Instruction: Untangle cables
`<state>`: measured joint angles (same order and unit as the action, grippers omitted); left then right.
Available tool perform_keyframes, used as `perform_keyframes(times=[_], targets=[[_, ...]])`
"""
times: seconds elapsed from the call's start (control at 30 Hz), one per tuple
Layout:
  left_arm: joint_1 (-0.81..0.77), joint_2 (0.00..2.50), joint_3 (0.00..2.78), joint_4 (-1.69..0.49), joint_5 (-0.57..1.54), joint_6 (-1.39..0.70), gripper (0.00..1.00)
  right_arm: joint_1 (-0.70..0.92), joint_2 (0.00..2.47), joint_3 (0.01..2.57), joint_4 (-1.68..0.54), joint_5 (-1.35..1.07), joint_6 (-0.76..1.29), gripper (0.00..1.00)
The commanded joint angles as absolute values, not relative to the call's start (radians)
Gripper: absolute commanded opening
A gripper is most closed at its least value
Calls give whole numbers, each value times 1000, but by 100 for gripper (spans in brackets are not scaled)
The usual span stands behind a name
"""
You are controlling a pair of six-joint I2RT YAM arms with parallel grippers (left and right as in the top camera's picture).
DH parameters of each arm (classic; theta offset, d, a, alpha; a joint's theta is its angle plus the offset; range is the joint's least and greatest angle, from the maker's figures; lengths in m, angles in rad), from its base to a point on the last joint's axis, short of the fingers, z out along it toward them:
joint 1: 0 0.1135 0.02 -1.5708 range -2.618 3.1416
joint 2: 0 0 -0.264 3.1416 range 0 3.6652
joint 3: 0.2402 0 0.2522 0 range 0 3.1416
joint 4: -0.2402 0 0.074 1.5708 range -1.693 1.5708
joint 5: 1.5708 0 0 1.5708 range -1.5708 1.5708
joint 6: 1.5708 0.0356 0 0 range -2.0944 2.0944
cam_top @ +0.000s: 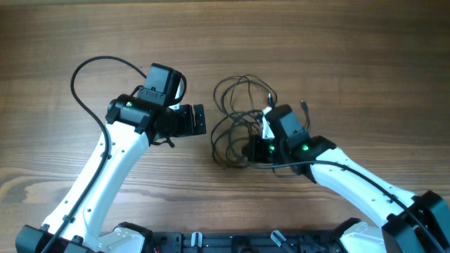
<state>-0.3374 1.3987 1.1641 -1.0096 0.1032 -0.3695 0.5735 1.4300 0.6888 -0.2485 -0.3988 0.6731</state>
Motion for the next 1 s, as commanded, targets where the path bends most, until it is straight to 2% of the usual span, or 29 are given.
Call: perform_keyframes(times=[0.0, 0.03, 0.07, 0.1, 0.13, 0.3, 0.4, 0.47, 0.6, 0.73, 0.8, 0.87, 0.97], targets=[[-336, 1401, 1157, -1016, 114, -378, 100, 575, 1434, 800, -200, -384, 609, 5], [-336, 1401, 1157, -1017, 114, -378, 100, 575, 1434, 826, -194, -390, 608, 23], [-336, 1401, 1157, -1017, 114, -378, 100, 575, 1434, 850, -195, -389, 600, 55], [-336, 1401, 1157, -1017, 114, -378, 100, 575, 1434, 857, -195, -389, 598, 95], [-336, 1401, 1157, -1017, 114, -378, 100, 575, 1435, 857, -218, -379, 599, 100], [-336, 1401, 1157, -1013, 114, -378, 100, 575, 1435, 856, -547, -165, 602, 100], [-336, 1401, 1157, -1005, 114, -378, 100, 575, 1437, 850, -623, -160, 602, 100], [-336, 1401, 1157, -1005, 114, -378, 100, 575, 1437, 842, -614, -160, 603, 100], [-336, 1401, 1157, -1006, 114, -378, 100, 575, 1464, 842, -502, -159, 602, 82], [-336, 1401, 1157, -1008, 115, -378, 100, 575, 1546, 842, -380, -44, 584, 74], [-336, 1401, 1157, -1019, 114, -378, 100, 575, 1615, 842, -313, 31, 416, 76], [-336, 1401, 1157, -1026, 114, -374, 100, 575, 1673, 842, -253, 92, 203, 84], [-336, 1401, 1157, -1025, 114, -374, 100, 575, 1704, 842, -170, 141, 96, 91]])
